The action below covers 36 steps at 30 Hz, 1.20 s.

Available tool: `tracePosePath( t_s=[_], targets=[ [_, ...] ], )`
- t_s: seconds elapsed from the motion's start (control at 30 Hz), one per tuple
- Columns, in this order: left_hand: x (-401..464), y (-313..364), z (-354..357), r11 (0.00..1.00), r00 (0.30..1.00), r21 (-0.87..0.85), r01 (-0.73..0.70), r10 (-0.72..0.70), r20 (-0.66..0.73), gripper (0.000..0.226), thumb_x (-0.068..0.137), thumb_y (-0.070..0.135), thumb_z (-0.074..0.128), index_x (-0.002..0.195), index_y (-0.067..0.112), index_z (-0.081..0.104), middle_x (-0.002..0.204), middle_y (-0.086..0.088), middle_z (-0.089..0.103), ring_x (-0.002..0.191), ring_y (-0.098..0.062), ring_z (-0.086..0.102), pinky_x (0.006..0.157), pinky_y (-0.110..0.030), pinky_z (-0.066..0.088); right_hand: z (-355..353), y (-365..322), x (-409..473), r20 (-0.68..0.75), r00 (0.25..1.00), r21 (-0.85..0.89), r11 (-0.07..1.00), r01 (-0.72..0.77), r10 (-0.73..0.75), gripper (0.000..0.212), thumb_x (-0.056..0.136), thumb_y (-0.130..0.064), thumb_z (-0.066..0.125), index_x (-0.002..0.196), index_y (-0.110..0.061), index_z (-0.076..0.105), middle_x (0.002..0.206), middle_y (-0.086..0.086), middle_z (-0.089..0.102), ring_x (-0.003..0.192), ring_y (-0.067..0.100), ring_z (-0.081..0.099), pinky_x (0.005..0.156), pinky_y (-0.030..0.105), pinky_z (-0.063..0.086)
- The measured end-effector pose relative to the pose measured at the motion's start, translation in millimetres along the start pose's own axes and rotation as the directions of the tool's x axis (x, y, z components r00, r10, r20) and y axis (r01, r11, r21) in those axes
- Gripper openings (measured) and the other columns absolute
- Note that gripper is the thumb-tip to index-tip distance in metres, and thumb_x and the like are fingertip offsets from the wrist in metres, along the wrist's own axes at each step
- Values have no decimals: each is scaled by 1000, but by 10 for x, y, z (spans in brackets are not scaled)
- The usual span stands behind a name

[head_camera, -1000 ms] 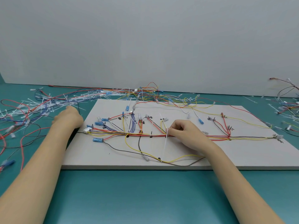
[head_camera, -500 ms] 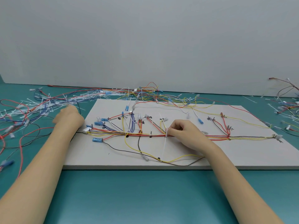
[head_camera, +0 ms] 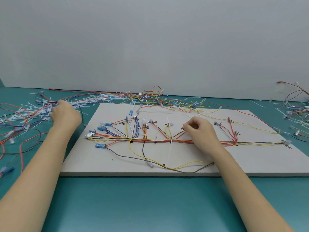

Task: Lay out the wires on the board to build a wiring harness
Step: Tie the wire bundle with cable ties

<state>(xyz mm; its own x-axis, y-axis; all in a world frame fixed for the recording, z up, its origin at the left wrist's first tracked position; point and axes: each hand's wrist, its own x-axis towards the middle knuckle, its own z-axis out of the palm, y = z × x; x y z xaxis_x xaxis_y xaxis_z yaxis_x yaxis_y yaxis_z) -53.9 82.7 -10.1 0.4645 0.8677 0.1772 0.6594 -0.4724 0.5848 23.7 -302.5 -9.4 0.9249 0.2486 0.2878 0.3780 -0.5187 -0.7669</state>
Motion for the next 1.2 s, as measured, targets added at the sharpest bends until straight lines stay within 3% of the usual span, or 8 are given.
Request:
tracePosePath(
  t_s=[0.13, 0.3, 0.47, 0.57, 0.63, 0.7, 0.87, 1.2],
  targets=[
    [-125, 162, -15, 973, 978, -116, -198, 190, -81, 32, 93, -2, 39, 112, 2, 64, 126, -30, 50, 120, -41, 41, 101, -45, 36, -125, 106, 79, -173, 985, -186, 982, -39, 6, 15, 89, -25, 59, 77, -17, 62, 76, -4, 61, 81, 20, 56, 63, 29, 38],
    [-476, 554, 20, 892, 908, -175, -417, 401, -120, 30, 99, 7, 33, 106, -2, 61, 117, -28, 52, 110, -39, 47, 96, -43, 34, -177, 229, 120, -54, 985, -291, 941, -175, 166, 21, 87, -43, 59, 95, -23, 61, 95, 2, 66, 101, 27, 56, 87, 40, 47],
    [-1227, 996, 103, 645, 673, -328, -691, 739, 34, 20, 97, 4, 37, 93, 11, 55, 98, -11, 61, 91, -27, 52, 74, -31, 35, -33, 159, 101, 9, 999, -406, 913, -32, 39, 16, 92, -35, 55, 90, -27, 69, 90, -6, 60, 99, 24, 55, 89, 39, 40],
    [-1692, 1129, 188, 514, 493, -260, -817, 858, 148, 22, 94, 6, 37, 96, 21, 53, 105, -2, 60, 108, -23, 50, 95, -36, 34, -42, 174, 107, 0, 1000, -391, 920, 7, -8, 15, 89, -38, 62, 85, -28, 72, 87, -5, 61, 94, 21, 55, 87, 39, 40],
    [-1934, 1171, 241, 374, 365, -76, -924, 924, 116, 26, 86, 5, 40, 97, 27, 47, 108, 5, 60, 125, -15, 41, 108, -36, 13, -33, 185, 115, 3, 999, -405, 913, 45, -48, 12, 88, -38, 66, 85, -28, 72, 87, -4, 58, 94, 20, 52, 85, 37, 39],
    [-2086, 1193, 288, 304, 296, -48, -952, 947, 123, 24, 86, 5, 40, 97, 27, 43, 108, 6, 59, 128, -12, 38, 107, -35, 5, -14, 180, 129, 1, 996, -425, 902, 77, -85, 10, 89, -31, 66, 85, -25, 73, 87, -3, 53, 97, 22, 48, 84, 38, 38],
    [-2121, 1156, 363, 397, 301, -304, -866, 899, 317, 13, 95, 5, 37, 97, 14, 46, 99, -6, 55, 96, -26, 47, 81, -34, 34, -7, 198, 154, 82, 983, -433, 883, 182, -163, 9, 91, -18, 62, 86, -12, 67, 92, 0, 55, 96, 25, 45, 83, 40, 41],
    [-2097, 1188, 347, 422, 306, -320, -849, 884, 354, 16, 95, 6, 35, 87, 20, 37, 86, 4, 41, 81, -17, 32, 68, -31, 27, -22, 174, 159, 159, 958, -410, 867, 283, -238, 7, 89, -3, 58, 83, -5, 59, 88, 3, 52, 94, 27, 47, 81, 40, 39]
  ],
)
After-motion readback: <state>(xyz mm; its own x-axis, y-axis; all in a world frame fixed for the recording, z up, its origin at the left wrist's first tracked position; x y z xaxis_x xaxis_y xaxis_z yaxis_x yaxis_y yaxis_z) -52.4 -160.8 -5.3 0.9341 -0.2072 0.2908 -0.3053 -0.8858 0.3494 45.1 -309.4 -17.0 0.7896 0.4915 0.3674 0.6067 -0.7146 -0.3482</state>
